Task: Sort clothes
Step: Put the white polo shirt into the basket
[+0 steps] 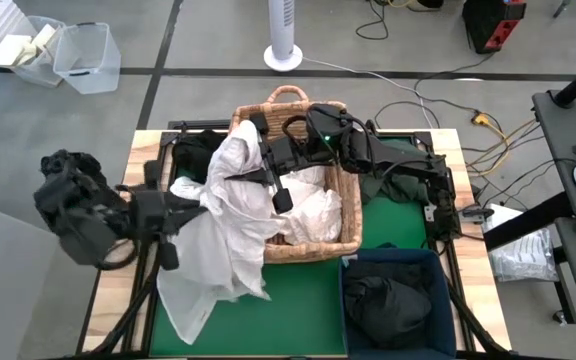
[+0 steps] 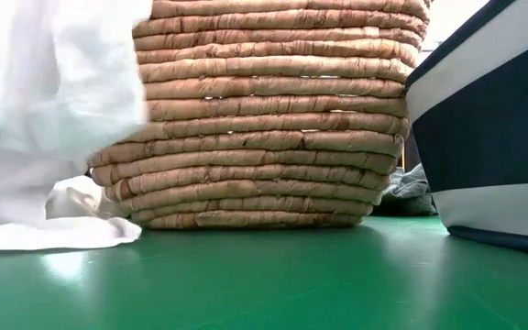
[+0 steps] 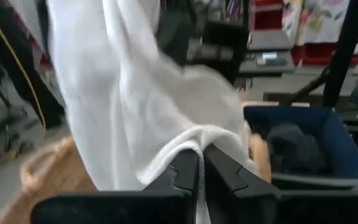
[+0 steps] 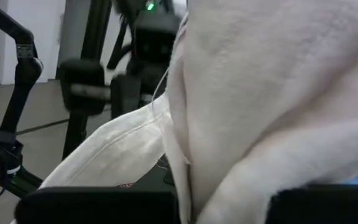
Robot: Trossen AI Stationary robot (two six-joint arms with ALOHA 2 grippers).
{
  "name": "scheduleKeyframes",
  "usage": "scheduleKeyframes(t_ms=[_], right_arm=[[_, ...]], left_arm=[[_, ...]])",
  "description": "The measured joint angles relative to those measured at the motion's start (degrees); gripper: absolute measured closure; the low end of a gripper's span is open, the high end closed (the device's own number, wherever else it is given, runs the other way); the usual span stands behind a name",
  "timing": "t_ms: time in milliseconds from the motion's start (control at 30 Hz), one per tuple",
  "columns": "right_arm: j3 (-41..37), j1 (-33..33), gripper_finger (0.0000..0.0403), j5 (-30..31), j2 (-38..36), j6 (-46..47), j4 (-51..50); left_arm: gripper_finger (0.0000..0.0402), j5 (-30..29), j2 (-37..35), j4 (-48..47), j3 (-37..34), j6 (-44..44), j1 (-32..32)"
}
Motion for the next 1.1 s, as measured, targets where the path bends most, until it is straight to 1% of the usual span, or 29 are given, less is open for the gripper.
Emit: scheduleKeyframes(t_ms=[200, 333, 400, 467, 567, 633, 700, 800, 933, 1100], right_arm=[[-0.1, 0.0, 0.0353, 0.0, 0.0, 2.4, -2.4], [-0.1, 0.0, 0.0327, -0.1, 0.0, 4.0, -5.2], [-0.1, 0.0, 0.0304, -0.2, 0.0, 5.9, -6.4], [-0.1, -0.1, 0.0274, -0.7, 0.0, 8.1, -7.4], [-0.2, -0.2, 0.0222, -4.2, 0.0, 10.9, -8.0], [-0.2, -0.2, 0.0189, -5.8, 0.0, 12.1, -7.8], [-0.2, -0.2, 0.0157, -6.2, 0.0, 12.6, -7.7], [-0.2, 0.0, 0.0118, -6.2, 0.2, 12.9, -7.1], [-0.2, 0.2, 0.0079, -4.8, 1.2, 13.0, -4.0], [-0.2, 0.2, 0.005, -4.7, 3.3, 16.0, 1.3]], left_arm=[[0.0401, -2.7, 0.7, 4.5, 5.0, 11.5, -1.2], [0.0401, -3.4, 1.5, 5.3, 8.1, 16.1, -1.2], [0.0401, -4.5, 1.8, 5.4, 9.7, 17.4, -1.2], [0.0401, -7.5, 2.1, 5.5, 11.1, 18.3, -1.2], [0.0401, -12.9, 2.3, 5.4, 12.8, 18.6, -1.2], [0.0402, -14.0, 2.3, 5.4, 13.5, 18.8, -1.2], [0.0402, -15.3, 2.3, 5.4, 13.7, 19.2, -1.2], [0.0402, -21.2, 2.7, 5.3, 13.5, 19.4, -1.2], [0.0401, -20.8, 3.0, 5.7, 13.6, 19.5, -1.1], [0.0401, -20.3, 4.7, 7.1, 13.4, 19.0, -0.7]])
